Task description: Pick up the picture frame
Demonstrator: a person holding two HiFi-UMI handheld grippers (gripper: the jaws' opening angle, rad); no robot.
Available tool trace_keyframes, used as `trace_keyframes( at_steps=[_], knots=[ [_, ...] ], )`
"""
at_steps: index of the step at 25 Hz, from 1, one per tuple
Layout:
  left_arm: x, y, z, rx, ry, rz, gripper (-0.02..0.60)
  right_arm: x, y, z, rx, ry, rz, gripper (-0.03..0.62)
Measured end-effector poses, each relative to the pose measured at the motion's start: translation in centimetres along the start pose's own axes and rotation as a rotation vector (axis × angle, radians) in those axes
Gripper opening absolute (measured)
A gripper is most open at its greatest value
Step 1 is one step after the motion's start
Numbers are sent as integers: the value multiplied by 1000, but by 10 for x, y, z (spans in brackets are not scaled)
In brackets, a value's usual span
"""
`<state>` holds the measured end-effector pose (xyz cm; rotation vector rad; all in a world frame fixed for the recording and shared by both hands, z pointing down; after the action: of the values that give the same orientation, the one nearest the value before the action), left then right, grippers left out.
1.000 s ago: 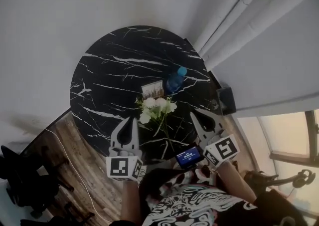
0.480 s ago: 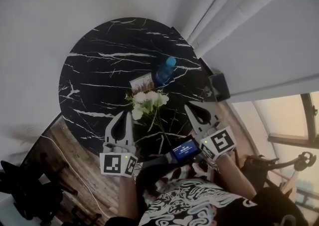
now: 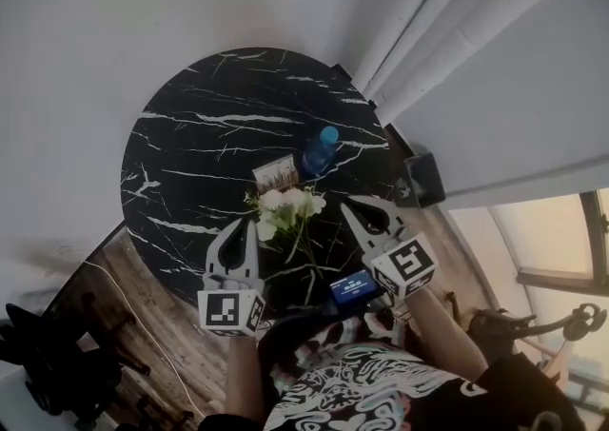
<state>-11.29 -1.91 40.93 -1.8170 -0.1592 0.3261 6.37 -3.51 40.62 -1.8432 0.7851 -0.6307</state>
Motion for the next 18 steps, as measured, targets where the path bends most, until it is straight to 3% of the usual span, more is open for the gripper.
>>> trace_keyframes(
  at_steps=[9,18],
  knots=[
    [-11,-23,-33,-57,-6,-11,18,30,-30,-57,-96,40,13,18],
    [-36,-46,-66,-126,32,-10,18,39,-67,-111,-177,108,-66,18]
  ],
)
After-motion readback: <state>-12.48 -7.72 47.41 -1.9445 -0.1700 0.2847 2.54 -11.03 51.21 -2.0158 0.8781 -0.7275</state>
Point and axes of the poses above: the fingertips, and each gripper's own axes: z backward along the fingers, x to its right, y out of its top, the point moved 1 cm from there along z, backward along the fingers, and after that the axes turned 8 degrees about y, right-handed, at the moved point
